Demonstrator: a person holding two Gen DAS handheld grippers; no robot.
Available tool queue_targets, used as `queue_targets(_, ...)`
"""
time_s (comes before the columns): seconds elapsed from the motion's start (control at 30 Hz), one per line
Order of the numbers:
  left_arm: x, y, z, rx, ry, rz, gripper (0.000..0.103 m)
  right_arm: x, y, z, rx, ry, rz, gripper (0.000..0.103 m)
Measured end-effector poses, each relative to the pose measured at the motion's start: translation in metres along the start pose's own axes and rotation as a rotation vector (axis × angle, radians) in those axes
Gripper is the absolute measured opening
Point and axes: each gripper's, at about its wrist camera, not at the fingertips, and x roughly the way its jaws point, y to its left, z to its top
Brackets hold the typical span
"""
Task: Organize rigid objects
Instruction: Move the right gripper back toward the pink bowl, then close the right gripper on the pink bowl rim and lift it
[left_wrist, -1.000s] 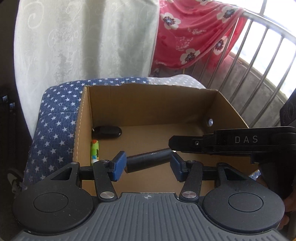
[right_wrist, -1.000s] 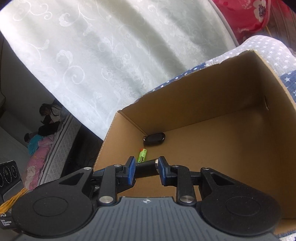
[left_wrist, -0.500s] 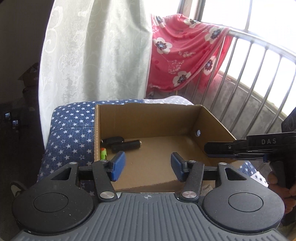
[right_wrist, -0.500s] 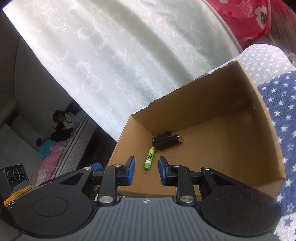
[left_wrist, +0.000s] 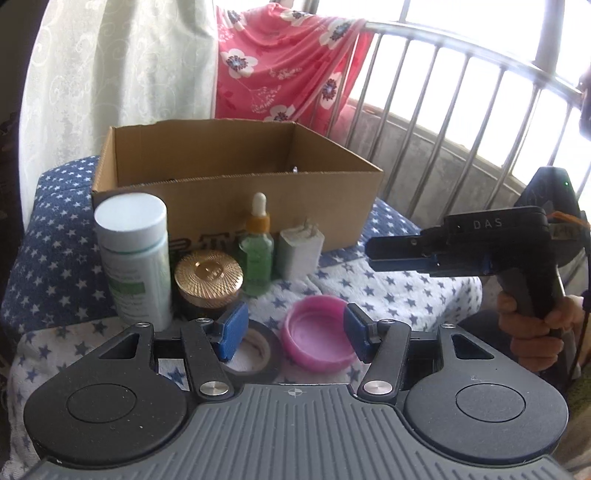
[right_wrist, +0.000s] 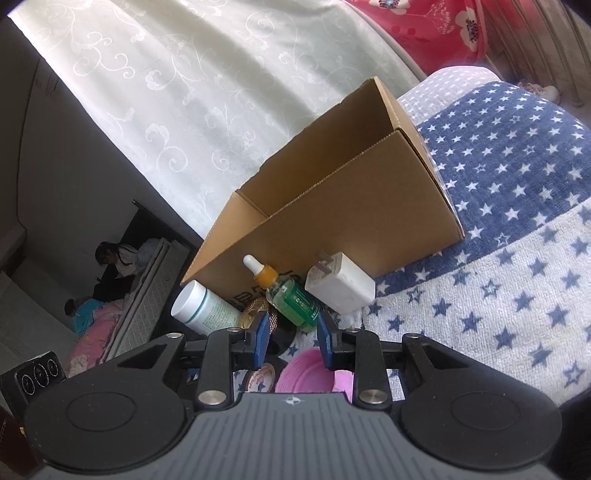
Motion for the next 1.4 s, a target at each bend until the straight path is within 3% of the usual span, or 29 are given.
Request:
queue_targets(0.13,0.016,-0.019,-0.020,0.030,0.046,-0.007,0.057,0.006,-0.005,-0.007,-0.005,0.033,-0.031,0.031)
queue_targets(0.53,0.045,-0.040,-0.043,0.094,0.085,0.112,0.057,0.025,-0.013,-0.026,-0.035,0.095,-0.060,0.031)
queue_targets(0.87,0.056,-0.051,-0.048,0.152,0.053,0.177,0.058,0.031,-0.012,-0.031,-0.084,0.086,-0.088,0.031)
queue_targets(1.07,0.055,-0.050,-0.047,0.137,0.039,0.175,0.058,0.029,-0.016,-0.034,-0.065,0.069,-0.094,0.018)
queue_targets(1.4,0.034,-0.062,-0.042,0.160,-0.026,0.156,0.057,0.003,0.010,-0.036,-0.115,-0.004,-0.121,0.018)
